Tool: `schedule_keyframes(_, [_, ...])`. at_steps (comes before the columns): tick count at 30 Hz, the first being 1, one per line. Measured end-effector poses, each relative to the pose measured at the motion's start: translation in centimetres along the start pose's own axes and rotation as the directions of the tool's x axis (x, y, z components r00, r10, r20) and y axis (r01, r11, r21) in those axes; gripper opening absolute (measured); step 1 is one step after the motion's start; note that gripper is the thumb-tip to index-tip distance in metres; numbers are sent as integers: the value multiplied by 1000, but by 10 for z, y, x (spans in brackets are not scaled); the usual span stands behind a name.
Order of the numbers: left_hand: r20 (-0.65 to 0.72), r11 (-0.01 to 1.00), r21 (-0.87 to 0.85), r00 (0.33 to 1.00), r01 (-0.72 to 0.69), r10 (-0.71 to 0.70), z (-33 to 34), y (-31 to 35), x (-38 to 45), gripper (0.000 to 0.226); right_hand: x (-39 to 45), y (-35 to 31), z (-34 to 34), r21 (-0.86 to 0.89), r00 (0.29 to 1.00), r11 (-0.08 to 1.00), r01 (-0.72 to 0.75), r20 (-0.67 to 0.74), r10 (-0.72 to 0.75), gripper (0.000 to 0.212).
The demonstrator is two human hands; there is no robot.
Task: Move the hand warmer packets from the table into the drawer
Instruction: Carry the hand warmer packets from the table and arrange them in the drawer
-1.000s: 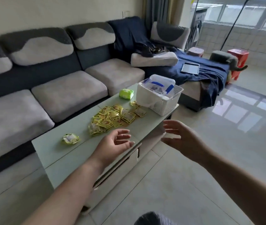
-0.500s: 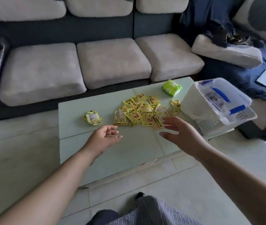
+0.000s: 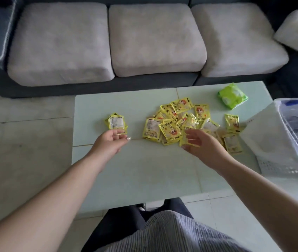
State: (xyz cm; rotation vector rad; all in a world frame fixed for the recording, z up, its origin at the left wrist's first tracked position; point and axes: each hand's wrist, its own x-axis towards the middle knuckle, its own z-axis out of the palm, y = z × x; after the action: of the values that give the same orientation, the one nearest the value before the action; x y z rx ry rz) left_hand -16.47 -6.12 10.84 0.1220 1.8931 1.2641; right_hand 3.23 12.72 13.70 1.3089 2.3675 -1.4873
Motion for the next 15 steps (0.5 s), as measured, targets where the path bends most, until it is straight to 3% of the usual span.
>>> schedule_keyframes(8, [-116,983,-48,977,176,-180,2,-29,102,18,87,39,23,-23,977,980,-198,74,199,50])
schedule_keyframes(13, [-207,970,-47,948,239,-243,13,-57,173,16,167,68,41,-119,967,965,-235,68,244,54])
schedule_keyframes(15, [-228,967,-24,940,254,-252,20,-70,197,25,196,78,51,-160,963,954,-252,54,263,57])
